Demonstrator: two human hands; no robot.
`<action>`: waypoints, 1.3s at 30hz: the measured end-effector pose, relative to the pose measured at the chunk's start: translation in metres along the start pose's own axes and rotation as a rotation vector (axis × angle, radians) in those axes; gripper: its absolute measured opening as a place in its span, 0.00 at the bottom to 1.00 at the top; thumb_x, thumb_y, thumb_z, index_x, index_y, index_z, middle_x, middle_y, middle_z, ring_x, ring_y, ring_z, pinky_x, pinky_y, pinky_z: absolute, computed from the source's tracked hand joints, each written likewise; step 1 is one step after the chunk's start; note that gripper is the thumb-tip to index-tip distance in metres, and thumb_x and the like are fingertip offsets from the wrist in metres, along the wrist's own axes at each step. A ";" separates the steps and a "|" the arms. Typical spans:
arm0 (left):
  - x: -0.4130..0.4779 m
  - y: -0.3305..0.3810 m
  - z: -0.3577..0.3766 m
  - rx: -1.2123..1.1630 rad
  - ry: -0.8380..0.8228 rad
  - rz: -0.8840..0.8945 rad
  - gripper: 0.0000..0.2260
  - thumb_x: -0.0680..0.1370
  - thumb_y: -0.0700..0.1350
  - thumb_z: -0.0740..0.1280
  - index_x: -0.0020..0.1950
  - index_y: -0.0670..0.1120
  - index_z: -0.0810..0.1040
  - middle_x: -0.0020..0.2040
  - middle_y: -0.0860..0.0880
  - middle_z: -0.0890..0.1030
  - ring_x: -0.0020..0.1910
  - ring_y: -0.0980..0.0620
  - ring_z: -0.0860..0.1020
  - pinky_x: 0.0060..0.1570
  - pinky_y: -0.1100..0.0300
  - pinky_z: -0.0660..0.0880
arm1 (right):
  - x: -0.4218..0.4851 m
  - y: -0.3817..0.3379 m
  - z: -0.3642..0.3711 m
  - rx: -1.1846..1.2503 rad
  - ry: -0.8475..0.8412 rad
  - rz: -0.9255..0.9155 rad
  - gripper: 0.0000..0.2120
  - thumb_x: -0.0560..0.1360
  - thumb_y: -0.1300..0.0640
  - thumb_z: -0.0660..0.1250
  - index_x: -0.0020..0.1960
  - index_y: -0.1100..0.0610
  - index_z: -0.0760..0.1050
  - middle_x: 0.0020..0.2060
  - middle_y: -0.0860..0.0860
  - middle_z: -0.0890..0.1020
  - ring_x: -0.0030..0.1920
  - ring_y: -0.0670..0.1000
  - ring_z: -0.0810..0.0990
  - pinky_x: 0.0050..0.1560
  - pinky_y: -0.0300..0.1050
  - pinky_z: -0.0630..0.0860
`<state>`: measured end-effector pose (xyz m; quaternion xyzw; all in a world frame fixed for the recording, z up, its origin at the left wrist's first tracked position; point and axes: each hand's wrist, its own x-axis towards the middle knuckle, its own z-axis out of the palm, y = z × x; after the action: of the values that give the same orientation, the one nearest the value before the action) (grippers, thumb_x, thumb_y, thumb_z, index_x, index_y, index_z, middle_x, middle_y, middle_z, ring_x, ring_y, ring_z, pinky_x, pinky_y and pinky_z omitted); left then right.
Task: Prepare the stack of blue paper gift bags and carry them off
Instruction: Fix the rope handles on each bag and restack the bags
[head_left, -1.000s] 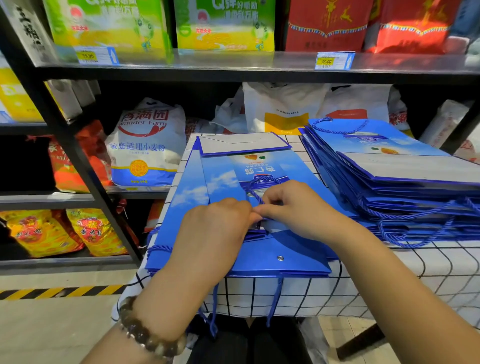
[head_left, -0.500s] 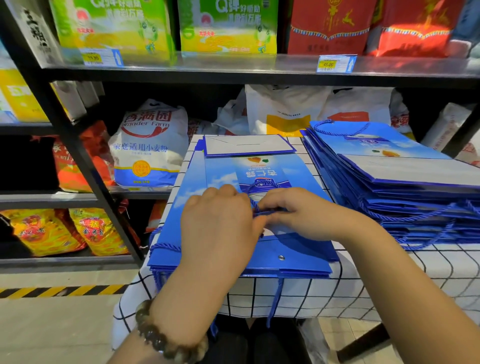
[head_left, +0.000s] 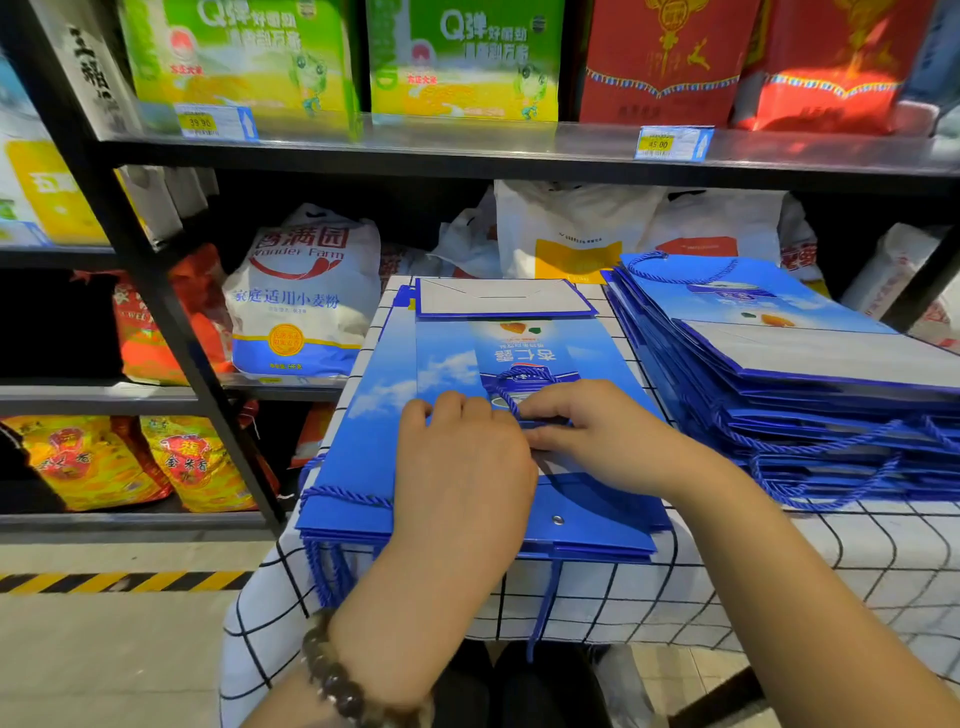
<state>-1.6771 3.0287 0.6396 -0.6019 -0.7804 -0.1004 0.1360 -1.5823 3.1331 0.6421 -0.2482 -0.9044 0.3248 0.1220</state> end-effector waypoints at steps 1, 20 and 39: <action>0.000 -0.002 -0.002 0.003 -0.006 0.010 0.06 0.61 0.46 0.71 0.31 0.44 0.77 0.30 0.46 0.78 0.34 0.45 0.76 0.38 0.54 0.72 | -0.001 0.000 0.000 -0.010 0.016 0.003 0.08 0.76 0.59 0.65 0.41 0.64 0.77 0.37 0.61 0.78 0.40 0.59 0.72 0.45 0.54 0.72; -0.004 -0.004 0.002 0.007 0.048 0.025 0.12 0.55 0.42 0.78 0.28 0.44 0.75 0.27 0.46 0.75 0.29 0.45 0.75 0.33 0.56 0.71 | -0.006 -0.004 -0.001 0.033 0.073 0.049 0.06 0.74 0.56 0.67 0.42 0.57 0.81 0.39 0.55 0.83 0.44 0.55 0.78 0.50 0.54 0.75; 0.036 -0.024 0.006 -0.643 -0.142 -0.201 0.09 0.72 0.46 0.70 0.37 0.56 0.71 0.41 0.51 0.79 0.45 0.49 0.78 0.43 0.56 0.73 | -0.020 -0.002 0.009 -0.042 0.251 0.057 0.07 0.68 0.57 0.73 0.36 0.48 0.77 0.38 0.43 0.82 0.43 0.48 0.80 0.49 0.52 0.76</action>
<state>-1.7092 3.0577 0.6464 -0.5395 -0.7719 -0.3120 -0.1256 -1.5693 3.1166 0.6352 -0.3149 -0.8813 0.2755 0.2197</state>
